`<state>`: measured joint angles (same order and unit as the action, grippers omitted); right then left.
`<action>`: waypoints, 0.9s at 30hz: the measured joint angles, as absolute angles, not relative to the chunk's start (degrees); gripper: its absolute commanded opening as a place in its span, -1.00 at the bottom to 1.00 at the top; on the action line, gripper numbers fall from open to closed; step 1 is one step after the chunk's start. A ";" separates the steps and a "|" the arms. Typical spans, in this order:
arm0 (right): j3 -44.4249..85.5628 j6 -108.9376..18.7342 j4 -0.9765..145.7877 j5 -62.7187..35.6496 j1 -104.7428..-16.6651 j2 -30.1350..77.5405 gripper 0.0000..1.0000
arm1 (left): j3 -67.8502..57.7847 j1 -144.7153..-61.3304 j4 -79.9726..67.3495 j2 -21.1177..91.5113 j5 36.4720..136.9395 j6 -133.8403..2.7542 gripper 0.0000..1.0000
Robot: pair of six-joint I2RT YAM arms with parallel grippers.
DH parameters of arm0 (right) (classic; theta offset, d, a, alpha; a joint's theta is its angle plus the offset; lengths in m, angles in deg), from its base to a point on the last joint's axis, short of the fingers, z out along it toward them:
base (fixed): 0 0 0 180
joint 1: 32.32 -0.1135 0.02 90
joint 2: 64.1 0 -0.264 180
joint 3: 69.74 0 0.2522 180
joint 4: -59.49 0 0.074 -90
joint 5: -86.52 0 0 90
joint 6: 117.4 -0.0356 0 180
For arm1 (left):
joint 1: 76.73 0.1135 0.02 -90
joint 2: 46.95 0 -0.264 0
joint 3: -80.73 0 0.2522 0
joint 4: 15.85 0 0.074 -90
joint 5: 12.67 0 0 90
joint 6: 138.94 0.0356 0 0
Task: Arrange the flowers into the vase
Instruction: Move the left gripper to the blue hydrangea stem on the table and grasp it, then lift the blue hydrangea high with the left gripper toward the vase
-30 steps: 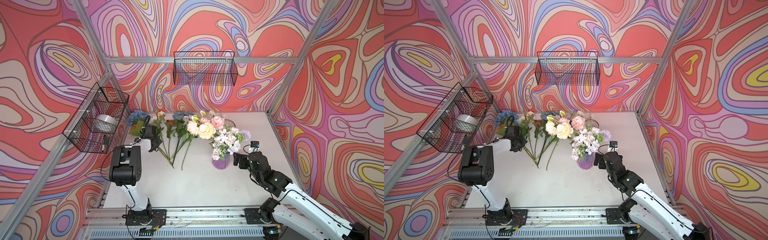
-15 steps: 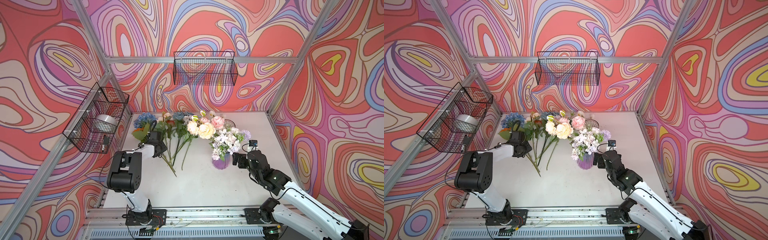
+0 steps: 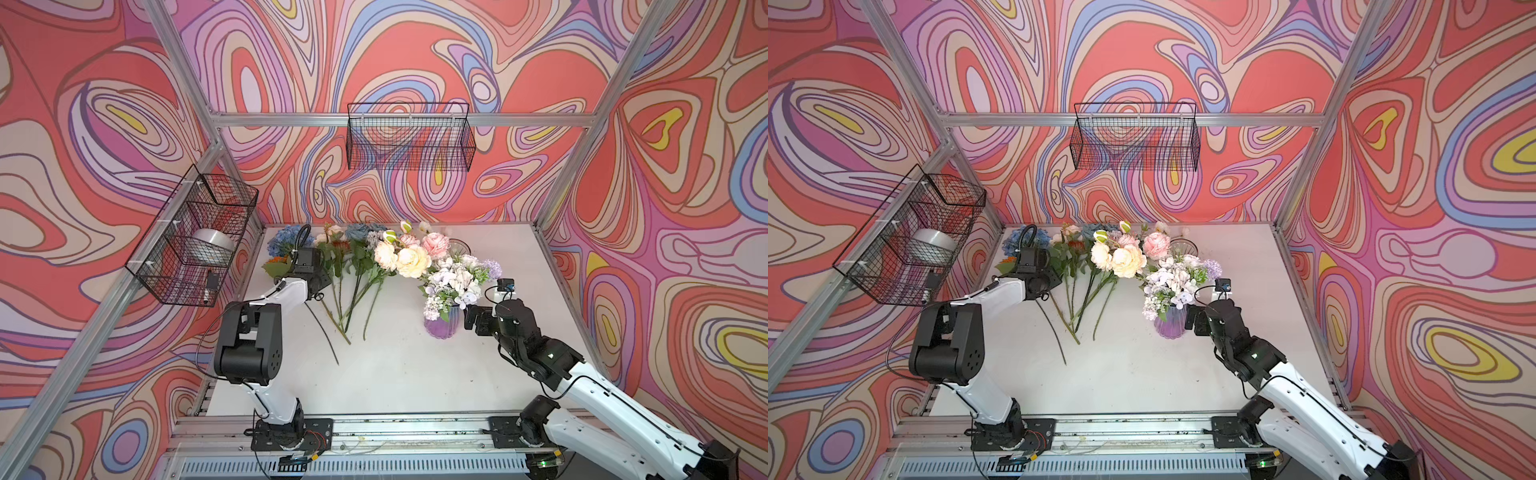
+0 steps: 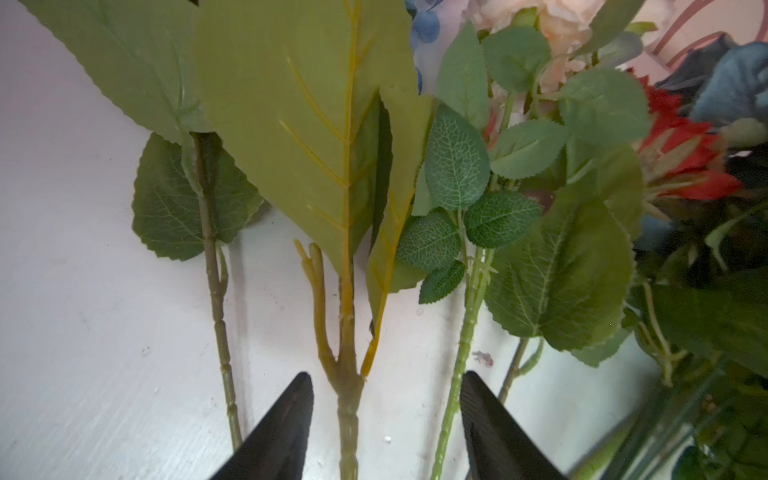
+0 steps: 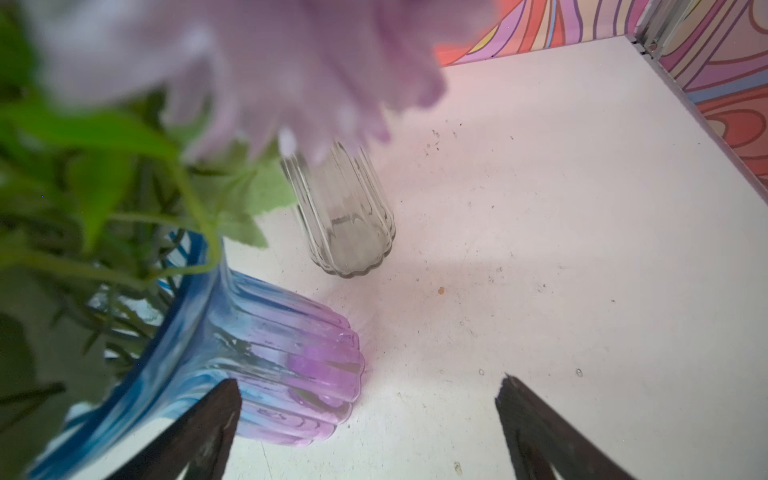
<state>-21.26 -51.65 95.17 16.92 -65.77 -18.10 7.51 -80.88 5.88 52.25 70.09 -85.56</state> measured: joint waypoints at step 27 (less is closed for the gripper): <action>-21.90 -40.61 79.85 1.38 -65.77 -21.12 0.94 | 12.14 -80.42 5.77 47.47 68.76 -85.75 -1.00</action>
